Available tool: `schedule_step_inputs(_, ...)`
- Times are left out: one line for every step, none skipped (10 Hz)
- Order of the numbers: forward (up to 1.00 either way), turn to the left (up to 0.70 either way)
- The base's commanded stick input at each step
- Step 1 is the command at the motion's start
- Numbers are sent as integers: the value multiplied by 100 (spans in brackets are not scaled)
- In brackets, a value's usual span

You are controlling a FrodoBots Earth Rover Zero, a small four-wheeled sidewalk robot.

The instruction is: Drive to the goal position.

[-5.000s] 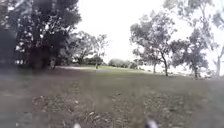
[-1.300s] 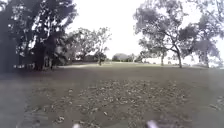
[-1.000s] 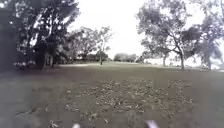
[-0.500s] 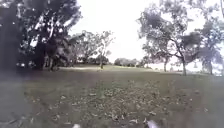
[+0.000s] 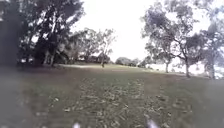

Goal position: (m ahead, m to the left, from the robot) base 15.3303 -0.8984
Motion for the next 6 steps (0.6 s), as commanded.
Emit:
schedule_step_inputs(70,0)
schedule_step_inputs(70,0)
schedule_step_inputs(70,0)
schedule_step_inputs(70,0)
schedule_step_inputs(70,0)
schedule_step_inputs(70,0)
